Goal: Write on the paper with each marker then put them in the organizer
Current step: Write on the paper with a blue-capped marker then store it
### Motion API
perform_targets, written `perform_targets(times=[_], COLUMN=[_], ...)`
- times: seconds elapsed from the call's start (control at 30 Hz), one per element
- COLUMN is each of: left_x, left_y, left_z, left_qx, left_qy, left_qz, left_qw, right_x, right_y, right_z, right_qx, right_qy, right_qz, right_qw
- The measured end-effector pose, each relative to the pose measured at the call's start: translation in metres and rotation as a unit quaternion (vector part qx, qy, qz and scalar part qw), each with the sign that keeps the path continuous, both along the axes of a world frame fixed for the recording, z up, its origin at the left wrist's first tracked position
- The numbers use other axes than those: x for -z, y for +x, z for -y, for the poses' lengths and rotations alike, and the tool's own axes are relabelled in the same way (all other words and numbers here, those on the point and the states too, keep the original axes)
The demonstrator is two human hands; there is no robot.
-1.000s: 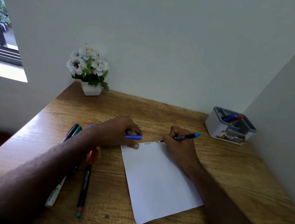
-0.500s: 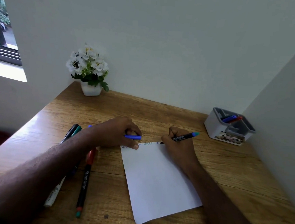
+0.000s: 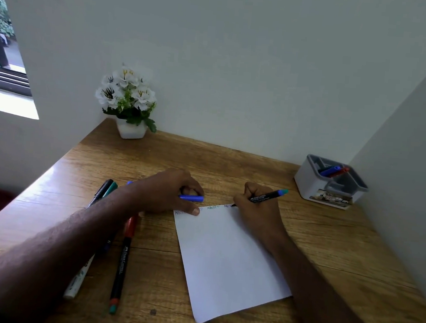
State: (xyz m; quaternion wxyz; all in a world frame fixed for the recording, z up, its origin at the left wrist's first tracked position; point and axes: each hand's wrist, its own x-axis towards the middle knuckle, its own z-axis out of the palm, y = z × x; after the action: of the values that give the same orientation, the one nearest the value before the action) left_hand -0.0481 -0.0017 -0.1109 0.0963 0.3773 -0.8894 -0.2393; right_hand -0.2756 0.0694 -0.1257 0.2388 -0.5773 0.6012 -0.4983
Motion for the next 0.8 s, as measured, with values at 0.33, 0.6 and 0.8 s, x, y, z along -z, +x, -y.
perform_targets(times=[0.33,0.6,0.8], left_x=[-0.0009,-0.0005,-0.001], left_y=[-0.0004,-0.0006,-0.0013], left_z=[-0.0014,-0.0004,-0.0006], left_qx=[0.004,0.006,0.007], left_qy=[0.001,0.0,0.003], left_qz=[-0.001,-0.002,0.0], left_qw=[1.0,1.0,1.0], right_x=[-0.0012,0.0006,0.0], right_y=[-0.0014,-0.0007,-0.0019], right_z=[-0.0026,-0.0002,-0.0002], right_qx=[0.004,0.011,0.03], right_qy=[-0.001,0.004,-0.019], right_qz=[0.004,0.0,0.016], right_qw=[1.0,1.0,0.999])
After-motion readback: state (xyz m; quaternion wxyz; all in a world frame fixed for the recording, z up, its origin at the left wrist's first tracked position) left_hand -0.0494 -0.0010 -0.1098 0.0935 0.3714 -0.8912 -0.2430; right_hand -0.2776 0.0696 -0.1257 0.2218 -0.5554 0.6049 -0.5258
